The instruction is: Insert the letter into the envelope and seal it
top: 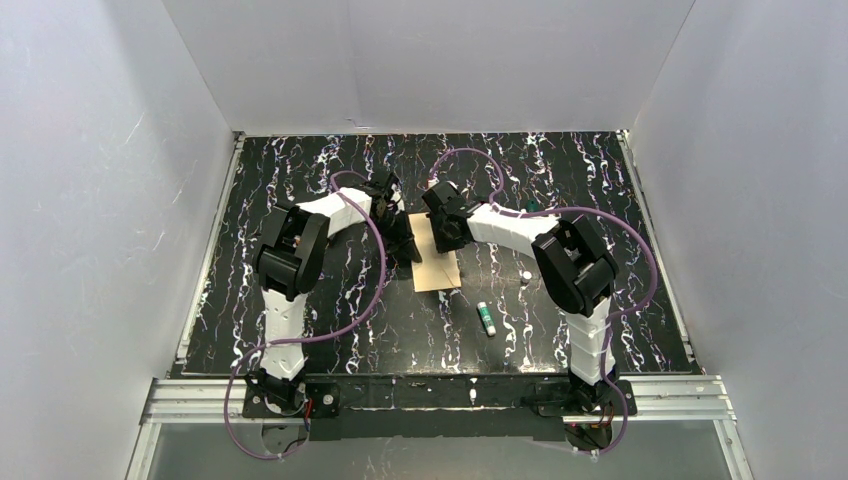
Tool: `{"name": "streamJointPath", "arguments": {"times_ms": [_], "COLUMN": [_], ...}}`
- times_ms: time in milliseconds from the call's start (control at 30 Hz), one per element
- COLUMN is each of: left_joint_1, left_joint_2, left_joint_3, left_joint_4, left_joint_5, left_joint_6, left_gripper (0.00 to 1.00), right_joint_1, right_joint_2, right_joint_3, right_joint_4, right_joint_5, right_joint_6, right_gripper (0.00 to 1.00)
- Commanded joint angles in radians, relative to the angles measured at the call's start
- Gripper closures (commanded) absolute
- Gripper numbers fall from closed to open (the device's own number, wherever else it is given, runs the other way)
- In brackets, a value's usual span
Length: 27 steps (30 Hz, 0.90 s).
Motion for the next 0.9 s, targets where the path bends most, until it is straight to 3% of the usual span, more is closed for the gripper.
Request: {"name": "streamJointPath", "arguments": {"times_ms": [0,200,433,600,867], "left_joint_1": [0.018,0.022,0.02,0.02,0.027], "left_joint_2": [-0.028,0.002,0.13,0.207,0.241], "left_joint_3": [0.024,0.062,0.128,0.177,0.201], "left_joint_4": [0.078,0.261,0.399,0.375,0.129], "left_joint_5": [0.095,0.224,0.265,0.233,0.11], "left_joint_6": [-0.037,-0.177,-0.293,-0.272,-0.092], "left_gripper": [0.95,0.93,0.93,0.94,0.95], "right_joint_1": [0.003,0.002,-0.013,-0.018,-0.015], "right_joint_2": [0.131,0.091,0.073,0.062,-0.004], "right_joint_3": [-0.064,-0.152,-0.214,-0.218,-0.22], "right_joint_4": [-0.138,-0.023,0.075,0.084,0.131], "right_joint_5": [-0.005,-0.045,-0.092,-0.095,-0.106], "right_joint_6": [0.016,0.014,-0.005,-0.003,-0.092], "right_gripper": [0.76,0.98,0.99,0.99,0.96]}}
